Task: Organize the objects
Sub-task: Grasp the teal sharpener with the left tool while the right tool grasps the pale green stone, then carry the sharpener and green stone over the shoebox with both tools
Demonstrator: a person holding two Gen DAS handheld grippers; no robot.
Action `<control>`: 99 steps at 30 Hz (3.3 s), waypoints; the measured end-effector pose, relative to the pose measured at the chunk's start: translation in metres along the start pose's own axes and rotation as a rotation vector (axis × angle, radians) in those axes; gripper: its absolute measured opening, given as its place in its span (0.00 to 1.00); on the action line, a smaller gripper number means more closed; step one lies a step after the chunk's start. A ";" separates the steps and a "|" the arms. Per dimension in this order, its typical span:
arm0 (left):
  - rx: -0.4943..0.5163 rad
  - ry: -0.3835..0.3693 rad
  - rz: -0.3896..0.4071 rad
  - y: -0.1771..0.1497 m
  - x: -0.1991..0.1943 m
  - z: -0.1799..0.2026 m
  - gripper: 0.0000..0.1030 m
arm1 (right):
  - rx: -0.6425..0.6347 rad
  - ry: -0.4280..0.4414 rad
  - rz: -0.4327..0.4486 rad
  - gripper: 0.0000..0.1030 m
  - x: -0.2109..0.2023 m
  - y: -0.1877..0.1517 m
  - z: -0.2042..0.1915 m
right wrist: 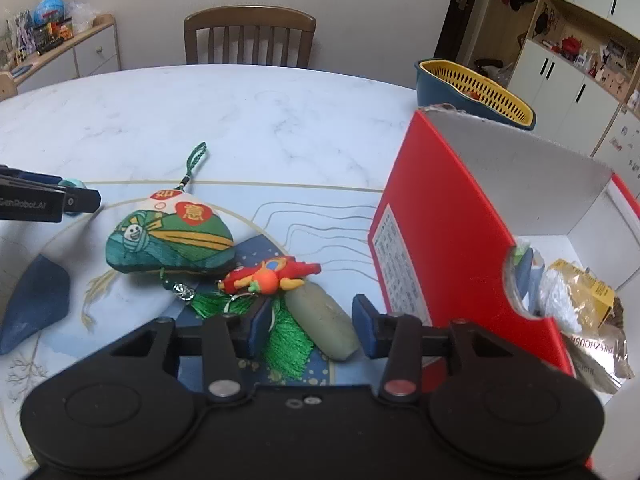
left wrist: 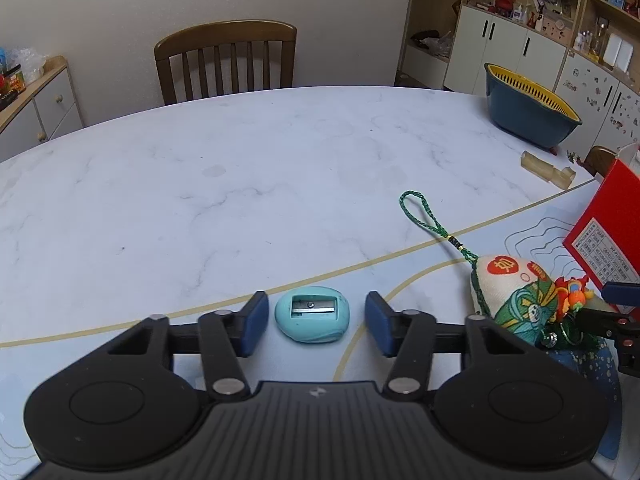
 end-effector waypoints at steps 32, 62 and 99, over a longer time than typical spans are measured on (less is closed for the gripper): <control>0.027 -0.067 -0.018 -0.005 -0.014 0.019 0.37 | 0.094 0.075 -0.106 0.19 -0.006 -0.006 0.015; 0.101 -0.138 0.034 -0.006 -0.117 0.116 0.37 | 0.037 0.217 -0.153 0.19 -0.096 -0.074 0.046; 0.160 -0.188 0.035 0.000 -0.123 0.153 0.37 | 0.038 0.283 -0.118 0.19 -0.144 -0.083 0.093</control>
Point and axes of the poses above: each gripper's, at about its wrist camera, not at the fingertips, and x roughly the way its jaws point, z to its right, y to its top, the point moved 4 cm from there along x, roughly the way its jaws point, and after that the axes turned 13 degrees about x, right-handed, at the moved point
